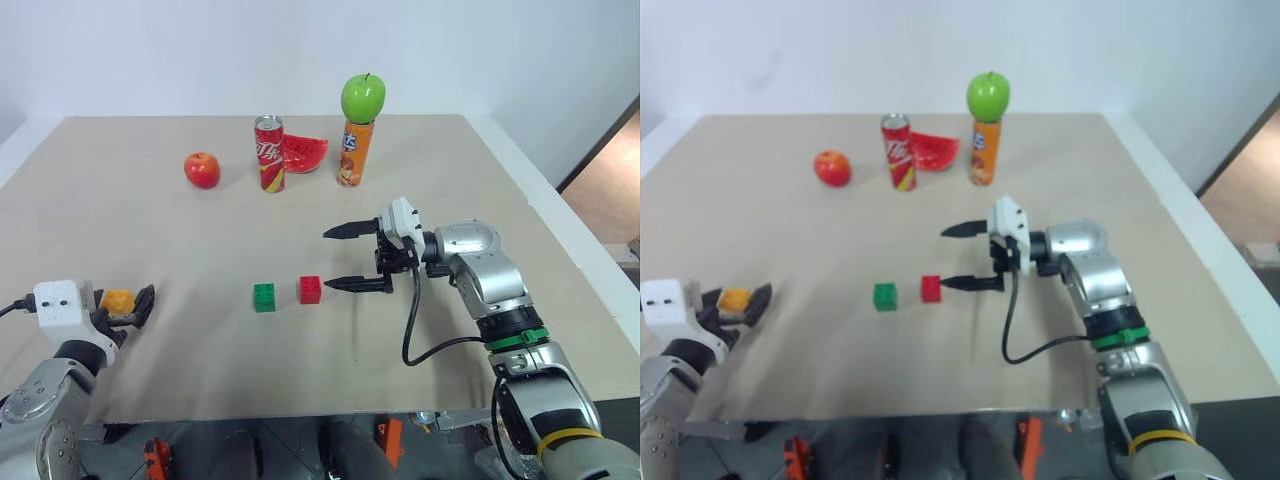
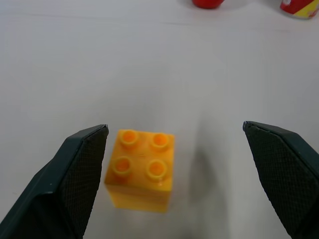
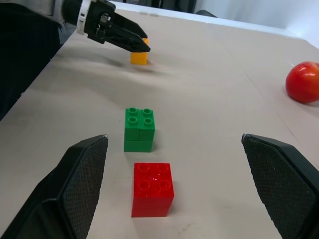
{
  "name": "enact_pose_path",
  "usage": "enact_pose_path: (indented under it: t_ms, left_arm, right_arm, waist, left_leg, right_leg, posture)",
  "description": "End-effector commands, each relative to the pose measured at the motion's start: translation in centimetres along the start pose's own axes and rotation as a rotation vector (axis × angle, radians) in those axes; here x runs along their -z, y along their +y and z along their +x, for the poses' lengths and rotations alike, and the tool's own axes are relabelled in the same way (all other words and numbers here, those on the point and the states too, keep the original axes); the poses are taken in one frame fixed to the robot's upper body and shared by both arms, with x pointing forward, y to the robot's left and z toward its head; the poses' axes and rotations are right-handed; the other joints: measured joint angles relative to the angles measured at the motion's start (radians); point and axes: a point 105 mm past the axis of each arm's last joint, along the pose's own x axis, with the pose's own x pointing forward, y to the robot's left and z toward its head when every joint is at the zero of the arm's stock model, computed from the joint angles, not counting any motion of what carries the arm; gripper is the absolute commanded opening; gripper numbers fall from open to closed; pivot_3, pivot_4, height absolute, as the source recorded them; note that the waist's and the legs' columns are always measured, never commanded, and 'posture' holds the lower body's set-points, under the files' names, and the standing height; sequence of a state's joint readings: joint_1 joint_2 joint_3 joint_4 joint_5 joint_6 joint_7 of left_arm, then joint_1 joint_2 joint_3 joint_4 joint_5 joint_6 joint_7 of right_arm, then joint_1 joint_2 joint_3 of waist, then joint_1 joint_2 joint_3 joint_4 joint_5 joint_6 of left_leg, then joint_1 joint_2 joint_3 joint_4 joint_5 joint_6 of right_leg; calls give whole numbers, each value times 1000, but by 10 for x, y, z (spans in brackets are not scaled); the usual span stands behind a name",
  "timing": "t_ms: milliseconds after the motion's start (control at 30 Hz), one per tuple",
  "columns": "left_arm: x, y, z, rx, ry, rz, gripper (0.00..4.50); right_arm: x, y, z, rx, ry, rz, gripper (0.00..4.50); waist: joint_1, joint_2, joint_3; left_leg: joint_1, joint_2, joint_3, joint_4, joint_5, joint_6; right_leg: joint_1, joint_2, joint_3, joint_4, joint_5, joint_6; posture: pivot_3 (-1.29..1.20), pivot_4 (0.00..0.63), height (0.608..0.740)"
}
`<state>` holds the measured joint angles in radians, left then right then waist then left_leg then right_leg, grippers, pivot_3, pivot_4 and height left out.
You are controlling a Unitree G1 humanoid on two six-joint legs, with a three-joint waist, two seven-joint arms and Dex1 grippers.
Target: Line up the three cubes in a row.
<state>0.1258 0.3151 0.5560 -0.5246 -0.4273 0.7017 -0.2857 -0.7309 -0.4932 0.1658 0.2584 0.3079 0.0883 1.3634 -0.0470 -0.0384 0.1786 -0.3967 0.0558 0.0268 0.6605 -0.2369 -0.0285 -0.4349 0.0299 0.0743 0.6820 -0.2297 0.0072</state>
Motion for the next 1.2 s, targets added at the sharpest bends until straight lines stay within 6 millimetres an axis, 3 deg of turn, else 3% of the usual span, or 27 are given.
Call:
enact_pose_path:
  t_ms: [33, 233, 367, 400, 567, 733, 1000, 1200]
  left_arm:
    - [-7, 6, 0, 7, -28, 27, 4486]
    - [11, 3, 5, 36, 40, 36, 4486]
    - [14, 3, 9, 35, 40, 59, 3414]
    - [14, 4, 10, 32, 39, 64, 2915]
    - [16, 6, 11, 29, 48, 83, 1371]
    - [13, -3, 7, 43, 32, 149, 1355]
    - [0, -75, 5, 111, -64, 123, 1355]
    - [3, -82, 7, 43, -58, 92, 1355]
  right_arm:
    - [-8, -1, -4, 15, -5, -33, 4500]
    - [-8, -1, -5, 19, 1, -32, 4500]
    - [-7, 0, -4, 15, 6, -32, 4500]
    - [-7, -1, -4, 15, 6, -33, 4500]
    - [-7, -1, -4, 13, 8, -34, 4500]
    - [-7, 0, -3, 6, 1, -26, 4500]
    - [-9, 2, -3, -4, -16, -24, 4500]
    - [-8, 4, -4, -6, -12, -27, 4500]
  waist:
    - [0, 0, 0]
    - [0, 0, 0]
    - [0, 0, 0]
    - [0, 0, 0]
    - [0, 0, 0]
    - [0, 0, 0]
    - [1, 0, 0]
    - [-2, 0, 0]
  left_leg:
    - [0, 0, 0, 0, 0, 0]
    - [0, 0, 0, 0, 0, 0]
    - [0, 0, 0, -1, 0, 0]
    - [0, 0, 0, -1, 0, 0]
    - [0, 0, 1, -1, 0, 0]
    - [0, 0, 1, -2, 0, 0]
    - [-1, -1, 1, -2, 0, 0]
    - [0, -1, 0, -3, 0, 0]
  right_leg:
    - [0, 0, 0, 0, 0, 0]
    - [0, 0, 0, 0, 0, 0]
    - [-1, 0, 0, 0, 0, 0]
    - [-1, 0, 0, 0, 0, 0]
    - [-1, 0, 0, 0, 0, 0]
    - [-1, 0, 0, 0, 0, -1]
    - [-1, -2, 1, -1, -1, 1]
    - [-1, 0, 2, 0, -1, 0]
  posture:
    - [0, 150, 740]
    - [0, 150, 740]
    - [0, 150, 740]
    - [0, 150, 740]
    - [0, 150, 740]
    - [0, 150, 740]
    - [0, 150, 740]
    - [0, 150, 740]
